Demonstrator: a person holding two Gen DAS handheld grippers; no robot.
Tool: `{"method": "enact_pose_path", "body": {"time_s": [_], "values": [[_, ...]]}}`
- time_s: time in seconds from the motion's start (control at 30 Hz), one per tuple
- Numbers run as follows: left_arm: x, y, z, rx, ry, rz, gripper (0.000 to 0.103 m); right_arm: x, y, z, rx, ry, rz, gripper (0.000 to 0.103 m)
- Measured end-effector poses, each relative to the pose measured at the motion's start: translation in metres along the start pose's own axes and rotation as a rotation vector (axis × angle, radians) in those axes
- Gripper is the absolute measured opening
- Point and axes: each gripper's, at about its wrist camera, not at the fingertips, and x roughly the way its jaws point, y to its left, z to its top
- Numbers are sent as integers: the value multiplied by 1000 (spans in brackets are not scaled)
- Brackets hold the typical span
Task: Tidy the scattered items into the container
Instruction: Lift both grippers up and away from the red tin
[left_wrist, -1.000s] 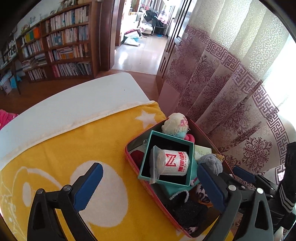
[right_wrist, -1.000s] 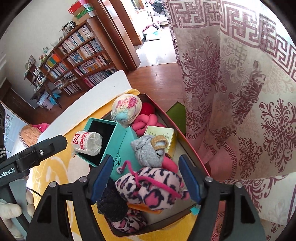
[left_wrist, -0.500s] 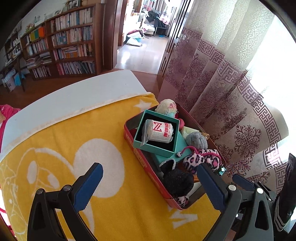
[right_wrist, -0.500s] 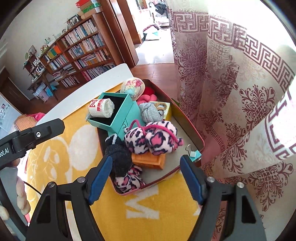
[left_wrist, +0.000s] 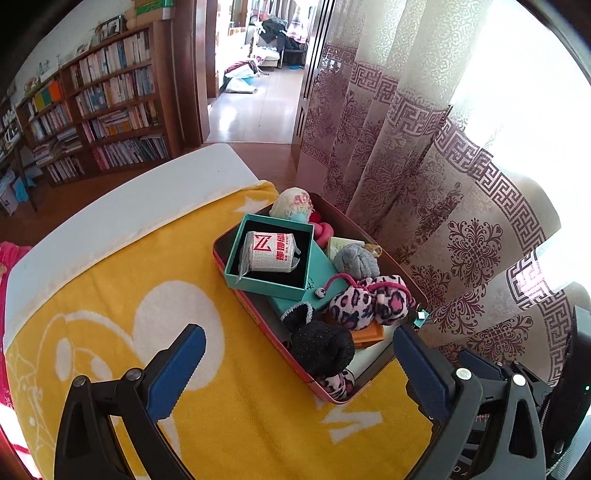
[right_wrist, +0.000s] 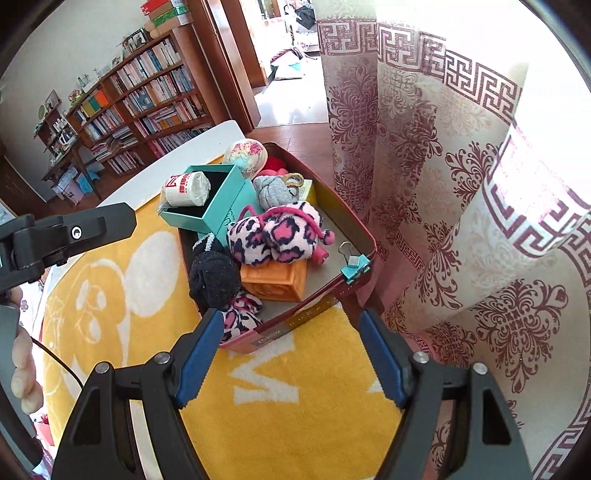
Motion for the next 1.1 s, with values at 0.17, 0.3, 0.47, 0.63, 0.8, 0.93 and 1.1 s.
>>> {"method": "enact_pose_path", "body": {"time_s": [0.17, 0.3, 0.47, 0.63, 0.8, 0.93, 1.1], "values": [[-1, -5, -2, 33, -13, 62, 103, 2, -2, -8, -22, 10, 0, 79], [0, 3, -5, 15, -3, 81, 103, 7, 3, -12, -44, 32, 13, 79], [-2, 21, -11, -53, -3, 123, 103, 11, 17, -17, -87, 50, 41, 79], [-7, 39, -18, -87, -3, 149, 103, 16, 34, -24, -128, 73, 65, 79], [-10, 56, -27, -104, 11, 172, 103, 21, 62, -37, -189, 106, 103, 79], [-11, 79, -40, -142, 39, 194, 103, 31, 91, -52, -267, 139, 139, 79], [-12, 119, -66, -199, 77, 266, 103, 59, 123, -67, -336, 187, 145, 79]]}}
